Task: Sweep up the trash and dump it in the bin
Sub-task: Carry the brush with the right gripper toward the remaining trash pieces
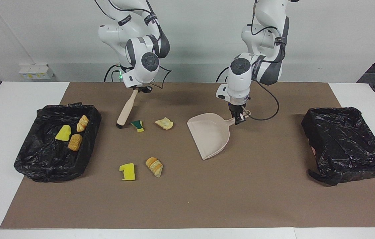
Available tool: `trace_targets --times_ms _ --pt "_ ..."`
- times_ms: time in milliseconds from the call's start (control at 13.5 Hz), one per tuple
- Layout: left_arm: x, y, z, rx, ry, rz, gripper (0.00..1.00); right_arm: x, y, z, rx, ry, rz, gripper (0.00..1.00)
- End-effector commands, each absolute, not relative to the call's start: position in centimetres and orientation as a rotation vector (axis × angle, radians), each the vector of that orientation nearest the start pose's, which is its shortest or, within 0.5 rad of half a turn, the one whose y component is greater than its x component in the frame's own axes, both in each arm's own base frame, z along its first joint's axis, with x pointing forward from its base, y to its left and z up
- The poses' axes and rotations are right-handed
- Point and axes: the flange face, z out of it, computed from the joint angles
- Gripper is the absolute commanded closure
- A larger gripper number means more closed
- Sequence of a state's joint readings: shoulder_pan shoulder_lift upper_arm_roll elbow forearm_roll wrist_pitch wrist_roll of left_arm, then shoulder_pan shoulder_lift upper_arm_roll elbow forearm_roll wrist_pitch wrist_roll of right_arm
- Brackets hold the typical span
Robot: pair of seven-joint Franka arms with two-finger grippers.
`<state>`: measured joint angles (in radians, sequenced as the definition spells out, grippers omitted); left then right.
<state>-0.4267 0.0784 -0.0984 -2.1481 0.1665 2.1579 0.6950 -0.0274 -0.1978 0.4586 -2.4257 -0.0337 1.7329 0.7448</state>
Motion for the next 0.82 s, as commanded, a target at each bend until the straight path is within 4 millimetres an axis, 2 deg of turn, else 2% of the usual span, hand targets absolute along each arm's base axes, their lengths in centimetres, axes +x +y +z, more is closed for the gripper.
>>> trace_targets --times_ms 0,148,222,519,741 --pt "46.6 -26.5 36.2 -2.392 1.834 0.095 1.00 36.1 17.7 35.3 -3.315 0.647 0.555 1.00" --pt "46.6 -26.5 36.2 -2.397 1.830 0.097 1.00 37.2 19.1 35.1 -3.235 0.687 0.534 1.00" --pt "46.5 -26.5 36.1 -2.394 1.832 0.101 1.00 38.6 20.1 35.0 -3.179 0.717 0.521 1.00" --pt "46.6 -26.4 36.2 -2.398 1.828 0.094 1.00 45.9 22.2 36.0 -3.046 0.781 0.481 1.00" --pt "46.7 -26.4 36.2 -2.398 1.827 0.092 1.00 50.6 23.5 38.3 -2.974 0.798 0.443 1.00"
